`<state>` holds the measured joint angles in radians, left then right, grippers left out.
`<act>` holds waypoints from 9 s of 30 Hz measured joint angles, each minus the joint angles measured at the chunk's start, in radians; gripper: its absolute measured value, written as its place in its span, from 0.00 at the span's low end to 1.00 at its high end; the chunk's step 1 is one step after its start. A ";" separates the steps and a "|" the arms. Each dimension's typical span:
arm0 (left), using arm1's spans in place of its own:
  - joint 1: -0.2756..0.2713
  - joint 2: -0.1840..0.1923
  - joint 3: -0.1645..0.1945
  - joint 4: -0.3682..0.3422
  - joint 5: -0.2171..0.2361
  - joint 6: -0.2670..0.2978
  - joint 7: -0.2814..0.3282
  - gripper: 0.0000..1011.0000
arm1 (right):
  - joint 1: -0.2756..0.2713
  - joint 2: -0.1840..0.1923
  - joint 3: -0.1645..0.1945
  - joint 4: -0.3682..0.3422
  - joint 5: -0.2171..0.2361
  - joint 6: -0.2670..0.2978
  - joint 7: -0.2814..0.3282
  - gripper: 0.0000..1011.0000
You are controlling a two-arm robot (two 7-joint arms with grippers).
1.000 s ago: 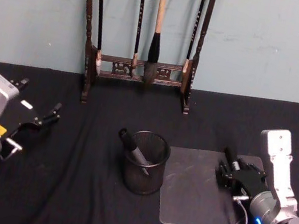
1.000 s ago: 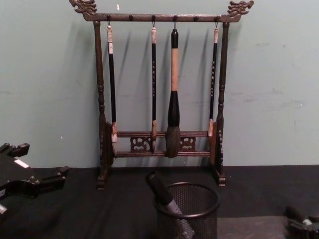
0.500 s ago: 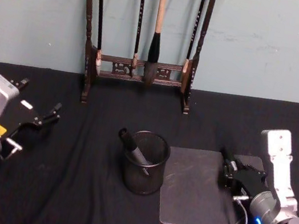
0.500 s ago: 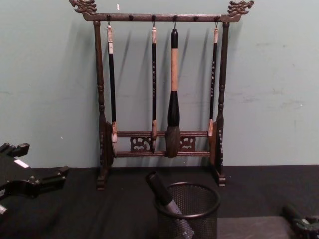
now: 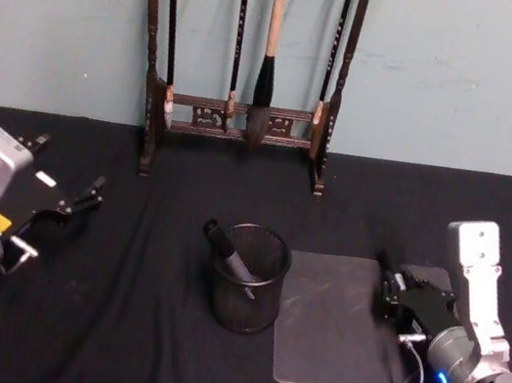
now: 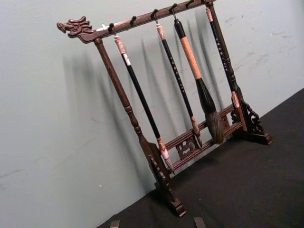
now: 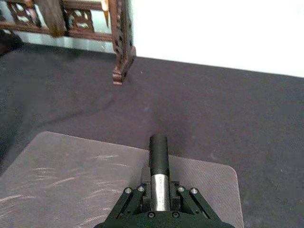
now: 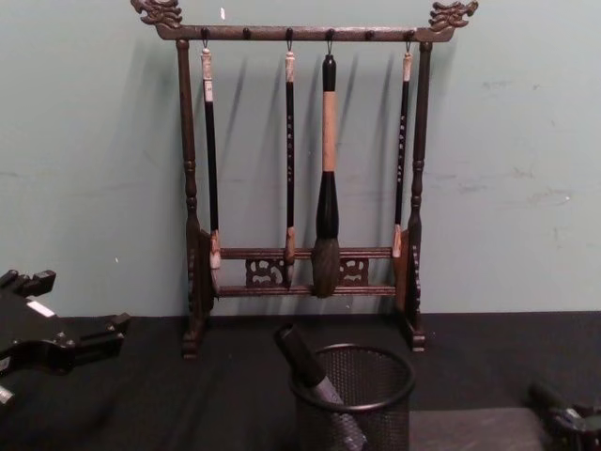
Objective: Pick up the water-based marker from the table and place it into the pen holder.
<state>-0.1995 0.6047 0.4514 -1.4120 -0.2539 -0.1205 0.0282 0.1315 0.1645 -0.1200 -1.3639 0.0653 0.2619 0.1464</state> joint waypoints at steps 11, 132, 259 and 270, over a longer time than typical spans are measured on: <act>0.000 0.000 0.000 0.000 0.000 0.000 0.000 1.00 | -0.024 0.004 0.009 -0.019 0.038 -0.102 0.054 0.21; 0.000 0.000 0.000 0.000 0.000 0.000 0.000 1.00 | 0.181 0.047 -0.315 0.108 0.242 -0.522 0.358 0.21; 0.000 0.000 0.000 0.000 0.000 0.000 0.000 1.00 | 0.079 0.048 -0.189 -0.006 0.190 -0.477 0.172 0.99; 0.000 0.000 0.000 0.000 0.000 0.000 0.000 1.00 | 0.055 0.045 -0.146 -0.020 0.183 -0.470 0.157 0.99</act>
<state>-0.1995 0.6047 0.4514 -1.4120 -0.2539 -0.1205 0.0283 0.1862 0.2099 -0.2656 -1.3841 0.2486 -0.2077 0.3034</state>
